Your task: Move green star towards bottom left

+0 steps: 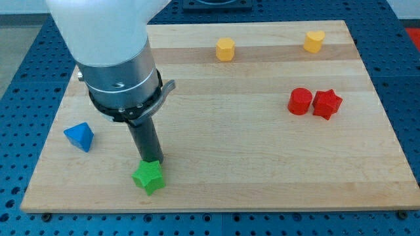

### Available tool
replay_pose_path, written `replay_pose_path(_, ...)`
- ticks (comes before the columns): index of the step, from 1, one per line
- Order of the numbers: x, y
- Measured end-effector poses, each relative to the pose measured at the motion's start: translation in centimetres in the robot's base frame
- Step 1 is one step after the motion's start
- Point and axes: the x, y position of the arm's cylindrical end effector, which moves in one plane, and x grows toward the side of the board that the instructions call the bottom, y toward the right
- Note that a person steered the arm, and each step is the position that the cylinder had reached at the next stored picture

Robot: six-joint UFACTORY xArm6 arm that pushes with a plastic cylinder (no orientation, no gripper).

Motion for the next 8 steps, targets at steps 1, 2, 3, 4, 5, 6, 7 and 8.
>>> replay_pose_path(1, 2.3, 6.5)
replay_pose_path(2, 5.4, 7.0)
replay_pose_path(3, 6.6, 6.2)
replay_pose_path(4, 5.3, 4.3)
replay_pose_path(5, 2.9, 2.4)
replay_pose_path(6, 2.7, 0.9)
replay_pose_path(7, 2.7, -1.3)
replay_pose_path(8, 2.7, -3.3)
